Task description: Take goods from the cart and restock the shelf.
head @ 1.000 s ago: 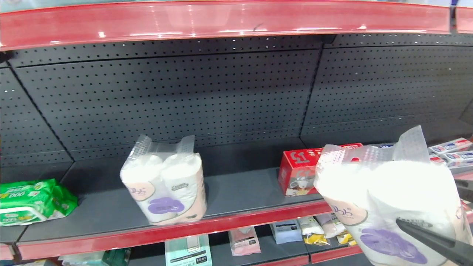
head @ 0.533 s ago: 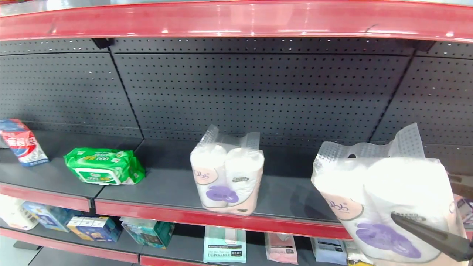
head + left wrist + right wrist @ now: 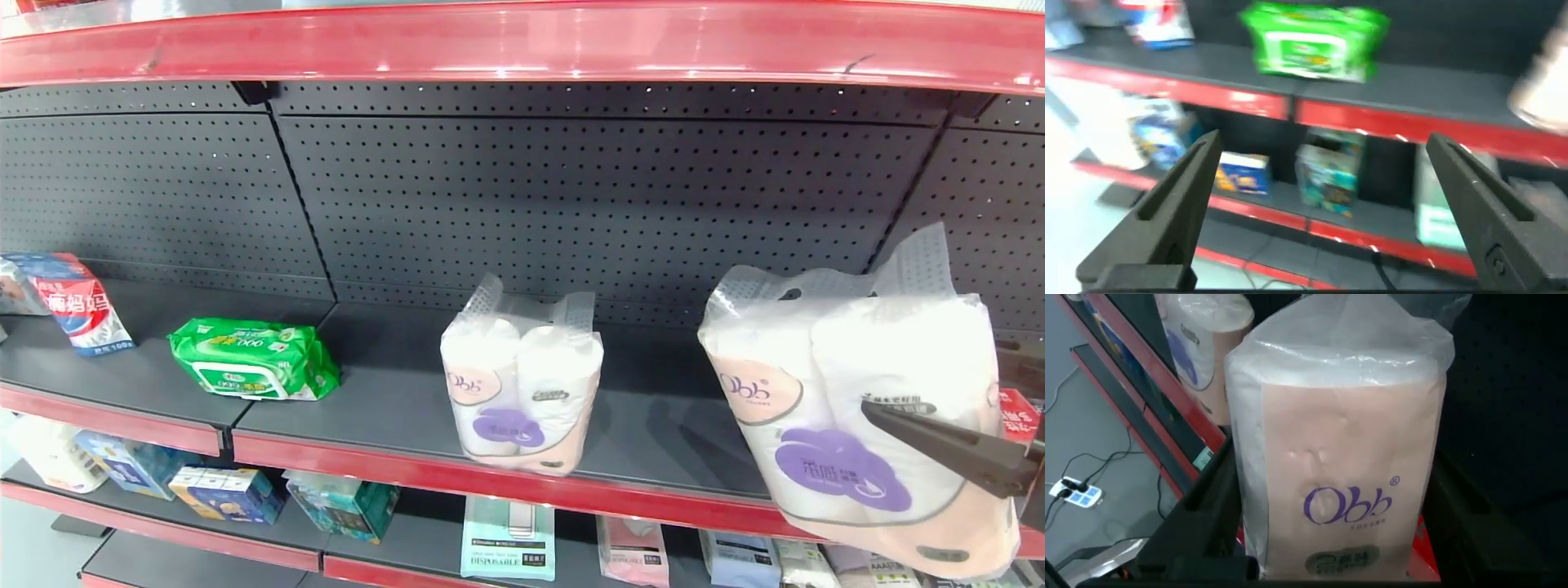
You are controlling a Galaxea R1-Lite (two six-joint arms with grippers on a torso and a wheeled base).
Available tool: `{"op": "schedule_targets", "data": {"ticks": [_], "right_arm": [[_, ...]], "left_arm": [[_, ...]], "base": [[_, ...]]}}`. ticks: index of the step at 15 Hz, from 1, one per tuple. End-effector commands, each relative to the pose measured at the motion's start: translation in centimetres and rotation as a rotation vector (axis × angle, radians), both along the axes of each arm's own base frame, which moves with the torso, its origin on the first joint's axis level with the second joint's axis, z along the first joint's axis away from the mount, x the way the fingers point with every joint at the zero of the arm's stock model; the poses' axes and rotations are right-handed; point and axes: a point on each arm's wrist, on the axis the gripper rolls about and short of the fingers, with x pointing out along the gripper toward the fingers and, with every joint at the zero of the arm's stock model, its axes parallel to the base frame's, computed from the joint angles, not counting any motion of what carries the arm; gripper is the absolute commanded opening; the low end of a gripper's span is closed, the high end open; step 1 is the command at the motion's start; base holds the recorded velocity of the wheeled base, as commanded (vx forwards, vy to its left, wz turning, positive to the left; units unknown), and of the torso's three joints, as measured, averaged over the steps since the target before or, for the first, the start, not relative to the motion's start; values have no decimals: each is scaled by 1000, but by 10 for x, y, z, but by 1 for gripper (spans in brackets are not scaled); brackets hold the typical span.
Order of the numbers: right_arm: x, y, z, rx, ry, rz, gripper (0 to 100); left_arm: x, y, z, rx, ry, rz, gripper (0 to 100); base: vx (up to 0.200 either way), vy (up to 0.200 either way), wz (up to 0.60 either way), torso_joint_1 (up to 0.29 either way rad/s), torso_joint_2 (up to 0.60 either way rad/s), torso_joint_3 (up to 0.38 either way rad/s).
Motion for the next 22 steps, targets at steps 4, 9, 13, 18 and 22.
{"op": "schedule_targets", "data": {"ticks": [4,9,13,18,22], "right_arm": [[10,3,1,-6,21,1,0],[10,3,1,-10,20,4,0],[12,4,1,-9,23,3,0],[15,5,0,-11,33,3,0],[23,7,4,-7,41,1,0]], "left_arm": [[1,1,-4,0,13,31,100],[2,-1,-9,19,17,-150,100],[-2,-1,-10,-20,-39,-155,100],[-4,-1,-11,-22,-69,-157,100],[-4,-1,-11,-24,-69,-157,100]], "base": [[0,0,0,0,0,0],[0,0,0,0,0,0],[0,0,0,0,0,0],[0,0,0,0,0,0],[0,0,0,0,0,0]]}}
